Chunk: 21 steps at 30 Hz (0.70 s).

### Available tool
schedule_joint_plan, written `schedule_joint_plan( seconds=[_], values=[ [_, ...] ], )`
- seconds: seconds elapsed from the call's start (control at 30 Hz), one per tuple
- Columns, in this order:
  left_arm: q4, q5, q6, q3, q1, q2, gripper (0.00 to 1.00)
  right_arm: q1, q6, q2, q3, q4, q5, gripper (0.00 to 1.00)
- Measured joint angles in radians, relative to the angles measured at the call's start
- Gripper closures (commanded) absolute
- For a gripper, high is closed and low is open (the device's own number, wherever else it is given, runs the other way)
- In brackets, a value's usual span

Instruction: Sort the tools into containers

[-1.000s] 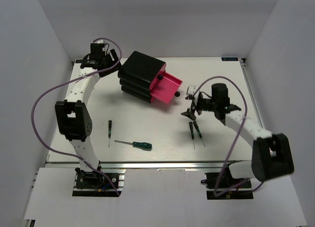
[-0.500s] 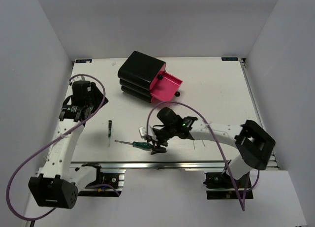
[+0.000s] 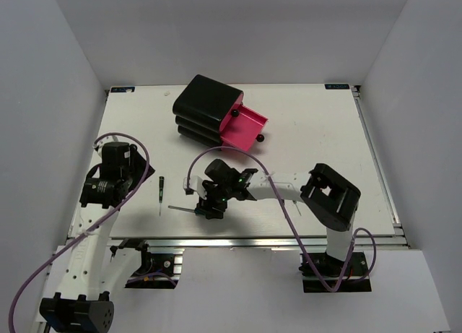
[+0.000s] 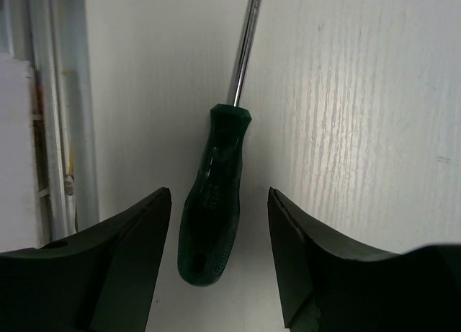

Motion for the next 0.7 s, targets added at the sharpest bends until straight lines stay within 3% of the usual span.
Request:
schedule_joint_plan(
  seconds=[0.2,0.3,0.47,0.7],
  values=[
    [-0.029,-0.009,-0.003,-0.005,0.0,-0.031,0.3,0.026,0.088,0.047,0.01,0.004,0.107,0.49],
    [-0.032,-0.009,-0.007,-0.007,0.0,-0.044,0.3,0.031,0.117,0.049,0.01,0.012,0.151,0.6],
    [-0.033,-0.009,-0.018,-0.032,0.0,-0.062,0.3,0.031,0.153,0.036,-0.023,0.06,0.187,1.0],
    [-0.036,-0.008,-0.027,-0.051,0.0,-0.079,0.3,-0.039,0.194,-0.049,-0.08,0.007,0.141,1.0]
  ],
)
